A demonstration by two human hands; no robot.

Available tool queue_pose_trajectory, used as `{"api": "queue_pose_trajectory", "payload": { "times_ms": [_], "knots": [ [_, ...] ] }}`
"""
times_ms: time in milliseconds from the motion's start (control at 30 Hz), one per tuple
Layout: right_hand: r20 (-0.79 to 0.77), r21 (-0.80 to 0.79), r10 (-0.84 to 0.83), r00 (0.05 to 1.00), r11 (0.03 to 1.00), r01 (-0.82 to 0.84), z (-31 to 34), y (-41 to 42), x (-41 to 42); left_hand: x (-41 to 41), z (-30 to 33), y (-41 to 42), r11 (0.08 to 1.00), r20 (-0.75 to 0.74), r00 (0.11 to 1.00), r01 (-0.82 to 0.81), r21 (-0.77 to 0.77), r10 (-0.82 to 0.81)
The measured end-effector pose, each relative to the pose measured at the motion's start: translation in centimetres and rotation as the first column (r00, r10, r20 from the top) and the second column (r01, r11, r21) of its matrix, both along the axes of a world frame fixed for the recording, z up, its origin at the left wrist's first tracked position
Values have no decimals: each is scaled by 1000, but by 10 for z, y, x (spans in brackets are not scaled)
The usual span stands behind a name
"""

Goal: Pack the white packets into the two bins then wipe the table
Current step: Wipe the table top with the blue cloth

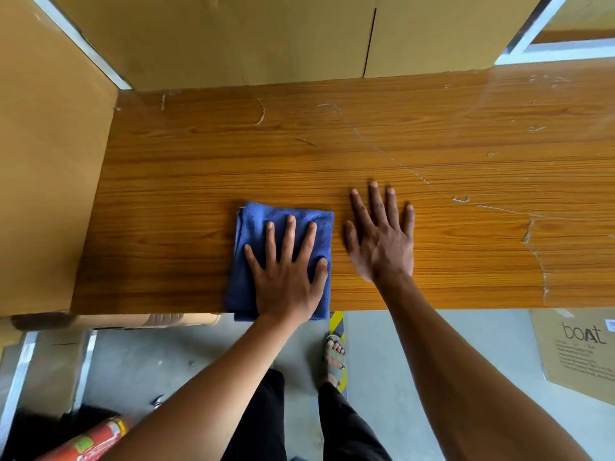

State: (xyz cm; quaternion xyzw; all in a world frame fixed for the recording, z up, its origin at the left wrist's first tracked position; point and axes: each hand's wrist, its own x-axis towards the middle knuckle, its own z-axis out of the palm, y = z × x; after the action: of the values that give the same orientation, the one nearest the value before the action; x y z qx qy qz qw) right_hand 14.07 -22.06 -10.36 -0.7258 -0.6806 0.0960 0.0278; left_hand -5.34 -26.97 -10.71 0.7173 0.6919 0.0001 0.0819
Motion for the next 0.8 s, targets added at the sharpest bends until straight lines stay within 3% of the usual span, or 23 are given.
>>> {"api": "queue_pose_trajectory", "payload": {
  "times_ms": [133,233,400,667,800],
  "knots": [
    [-3,-16,1,1000,1000,-1,1,1,-1,0,2,13,1000,2,1000,-1,-13,1],
    [0,-21,9,1000,1000,-9,0,3,-1,5,-2,82,998,33,998,-58,27,57],
    [10,-29,45,999,999,-44,1,31,-2,6,4,200,994,31,996,-87,-59,89],
    [22,-5,89,996,996,-89,3,115,-5,2,-2,95,1000,48,999,-7,28,6],
    [7,-5,69,998,998,-69,2,152,-9,5,-3,134,999,35,999,-38,25,37]
  ]
}}
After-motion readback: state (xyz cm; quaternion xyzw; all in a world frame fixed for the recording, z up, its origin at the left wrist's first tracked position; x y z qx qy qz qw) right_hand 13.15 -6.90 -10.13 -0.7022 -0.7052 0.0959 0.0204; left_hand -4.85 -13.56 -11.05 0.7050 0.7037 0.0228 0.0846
